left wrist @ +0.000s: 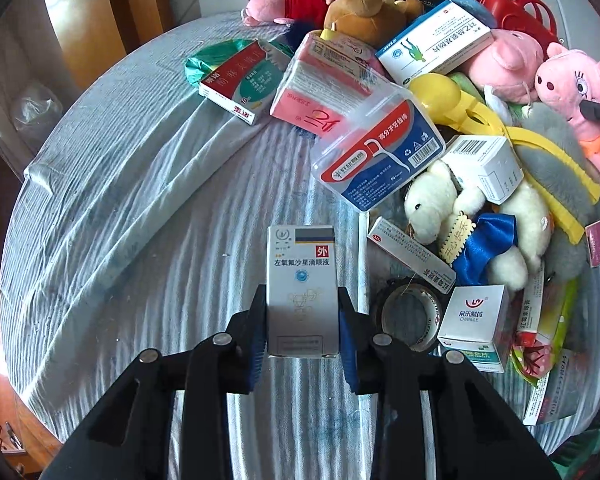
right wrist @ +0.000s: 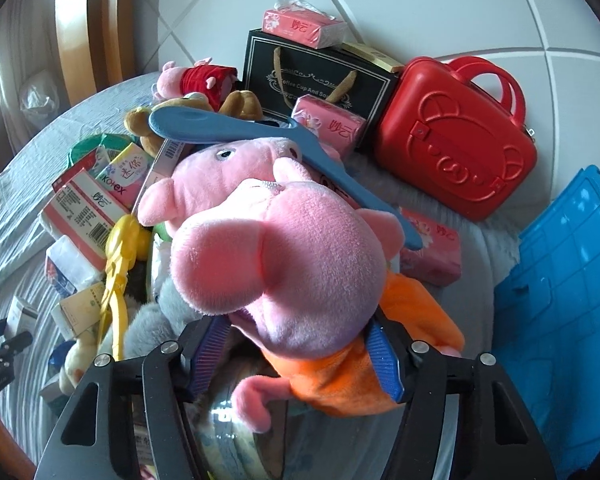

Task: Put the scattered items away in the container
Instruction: 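Grasp the white medicine box with the left tool while the right tool grasps the pink pig plush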

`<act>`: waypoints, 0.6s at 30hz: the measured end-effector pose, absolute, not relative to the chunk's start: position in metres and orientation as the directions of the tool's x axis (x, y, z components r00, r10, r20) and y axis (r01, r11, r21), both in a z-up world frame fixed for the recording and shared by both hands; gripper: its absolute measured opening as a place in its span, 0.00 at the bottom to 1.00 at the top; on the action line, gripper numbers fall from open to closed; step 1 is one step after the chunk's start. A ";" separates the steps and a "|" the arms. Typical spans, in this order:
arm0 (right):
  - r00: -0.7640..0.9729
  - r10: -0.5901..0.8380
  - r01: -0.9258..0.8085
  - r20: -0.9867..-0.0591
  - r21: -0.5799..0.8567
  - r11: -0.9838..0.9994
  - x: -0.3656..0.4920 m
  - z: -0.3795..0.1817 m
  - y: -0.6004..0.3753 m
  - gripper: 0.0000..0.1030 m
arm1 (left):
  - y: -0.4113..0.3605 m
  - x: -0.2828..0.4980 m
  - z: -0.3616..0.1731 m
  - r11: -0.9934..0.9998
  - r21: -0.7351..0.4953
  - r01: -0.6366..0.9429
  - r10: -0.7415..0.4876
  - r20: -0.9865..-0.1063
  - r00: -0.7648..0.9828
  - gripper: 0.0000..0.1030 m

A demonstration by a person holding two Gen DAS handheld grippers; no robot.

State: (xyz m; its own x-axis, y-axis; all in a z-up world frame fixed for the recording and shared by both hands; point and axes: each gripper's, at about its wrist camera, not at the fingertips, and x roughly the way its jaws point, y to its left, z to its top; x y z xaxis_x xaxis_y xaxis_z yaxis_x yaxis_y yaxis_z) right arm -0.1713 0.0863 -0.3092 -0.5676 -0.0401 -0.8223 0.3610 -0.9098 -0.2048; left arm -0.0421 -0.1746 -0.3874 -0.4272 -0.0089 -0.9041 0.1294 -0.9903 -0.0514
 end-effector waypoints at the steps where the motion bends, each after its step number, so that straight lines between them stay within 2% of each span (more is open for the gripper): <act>1: -0.570 -0.043 0.358 -0.821 -0.201 -0.912 -0.170 -0.305 0.087 0.60 | -0.175 -0.044 -0.385 -0.990 -0.051 0.130 -0.010 -0.903 -0.431 0.30; 4: -0.583 -0.057 0.351 -0.810 -0.188 -0.917 -0.165 -0.288 0.087 0.52 | -0.177 -0.041 -0.381 -0.991 -0.047 0.128 -0.015 -0.895 -0.445 0.30; 5: -0.587 -0.063 0.350 -0.807 -0.183 -0.919 -0.163 -0.282 0.086 0.43 | -0.181 -0.042 -0.379 -0.991 -0.045 0.128 -0.018 -0.892 -0.451 0.30; 6: -0.589 -0.070 0.351 -0.805 -0.176 -0.920 -0.162 -0.277 0.085 0.40 | -0.182 -0.039 -0.375 -0.991 -0.045 0.130 -0.019 -0.890 -0.456 0.30; 14: -0.566 -0.078 0.345 -0.820 -0.149 -0.927 -0.160 -0.271 0.086 0.41 | -0.197 -0.031 -0.361 -0.989 -0.042 0.142 -0.029 -0.883 -0.468 0.30; 16: -0.548 -0.091 0.355 -0.831 -0.133 -0.925 -0.165 -0.281 0.090 0.45 | -0.198 -0.029 -0.361 -0.989 -0.040 0.141 -0.031 -0.883 -0.468 0.30; 18: -0.536 -0.110 0.370 -0.837 -0.115 -0.922 -0.169 -0.292 0.096 0.57 | -0.199 -0.027 -0.360 -0.989 -0.041 0.142 -0.031 -0.882 -0.470 0.30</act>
State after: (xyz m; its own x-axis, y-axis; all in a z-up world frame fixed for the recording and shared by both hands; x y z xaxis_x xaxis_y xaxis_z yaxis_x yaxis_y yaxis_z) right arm -0.1689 0.0956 -0.2922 -0.5358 -0.1105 -0.8371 0.3697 -0.9220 -0.1150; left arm -0.0269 -0.1994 -0.3601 -0.4697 -0.0310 -0.8823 0.1424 -0.9890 -0.0411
